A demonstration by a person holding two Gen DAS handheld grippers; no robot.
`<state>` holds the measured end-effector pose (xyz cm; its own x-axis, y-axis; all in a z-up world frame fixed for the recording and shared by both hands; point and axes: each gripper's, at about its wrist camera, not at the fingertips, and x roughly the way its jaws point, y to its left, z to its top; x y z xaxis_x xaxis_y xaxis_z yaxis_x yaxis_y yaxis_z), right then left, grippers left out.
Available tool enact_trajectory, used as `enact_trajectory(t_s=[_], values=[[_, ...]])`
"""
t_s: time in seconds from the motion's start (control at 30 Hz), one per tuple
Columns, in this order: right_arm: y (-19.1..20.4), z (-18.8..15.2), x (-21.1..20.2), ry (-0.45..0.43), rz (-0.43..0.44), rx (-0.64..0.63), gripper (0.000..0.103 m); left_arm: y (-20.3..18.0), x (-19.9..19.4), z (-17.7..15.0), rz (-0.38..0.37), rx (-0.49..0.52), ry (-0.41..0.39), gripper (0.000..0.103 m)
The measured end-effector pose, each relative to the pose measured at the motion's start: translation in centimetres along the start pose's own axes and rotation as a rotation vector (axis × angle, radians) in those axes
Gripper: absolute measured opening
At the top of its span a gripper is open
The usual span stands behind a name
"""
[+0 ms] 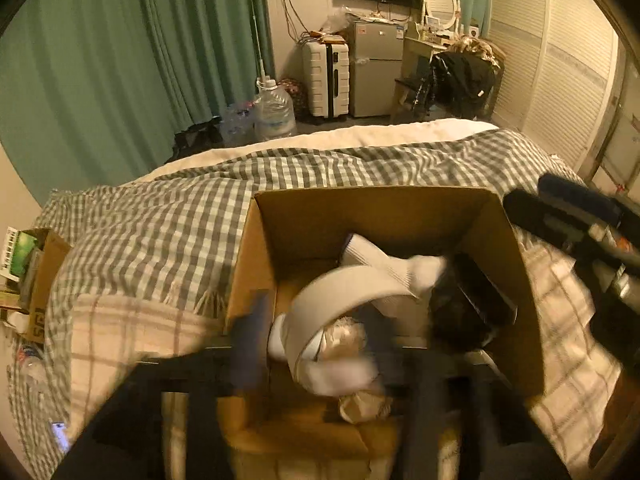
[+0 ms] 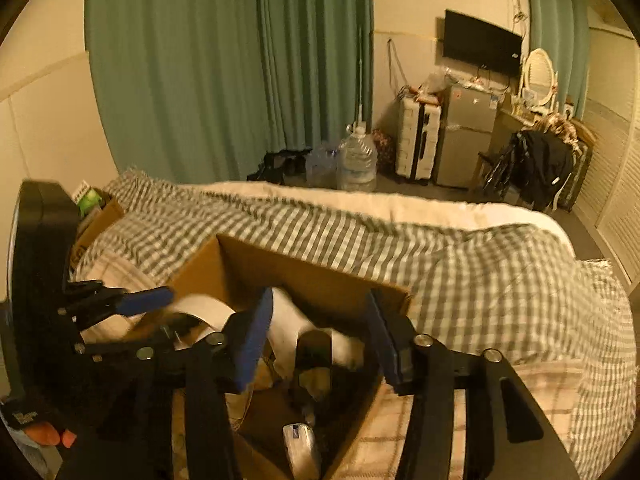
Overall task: Organize objects
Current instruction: 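Lower cup and ring into the box and open both tools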
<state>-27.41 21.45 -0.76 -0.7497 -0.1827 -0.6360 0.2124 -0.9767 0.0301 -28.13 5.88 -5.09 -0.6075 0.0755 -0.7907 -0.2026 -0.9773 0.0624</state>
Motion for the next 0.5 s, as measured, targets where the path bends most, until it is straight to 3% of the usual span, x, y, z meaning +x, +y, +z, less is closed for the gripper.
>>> enact_trajectory(t_s=[0.2,0.37,0.5], values=[[0.8,1.0,-6.4,-0.034,-0.037,-0.018,0.05,0.0,-6.1,-0.6,-0.009,-0.008,-0.046,0.075],[1.3,0.4,-12.8,-0.059,-0.069,-0.03,0.055,0.2,-12.5,-1.9,-0.005,-0.02,-0.134,0.093],[1.9,-1.1,-16.5,-0.066,-0.074,-0.021,0.058,0.2,-16.2,-3.9,-0.015,-0.009,-0.18,0.094]])
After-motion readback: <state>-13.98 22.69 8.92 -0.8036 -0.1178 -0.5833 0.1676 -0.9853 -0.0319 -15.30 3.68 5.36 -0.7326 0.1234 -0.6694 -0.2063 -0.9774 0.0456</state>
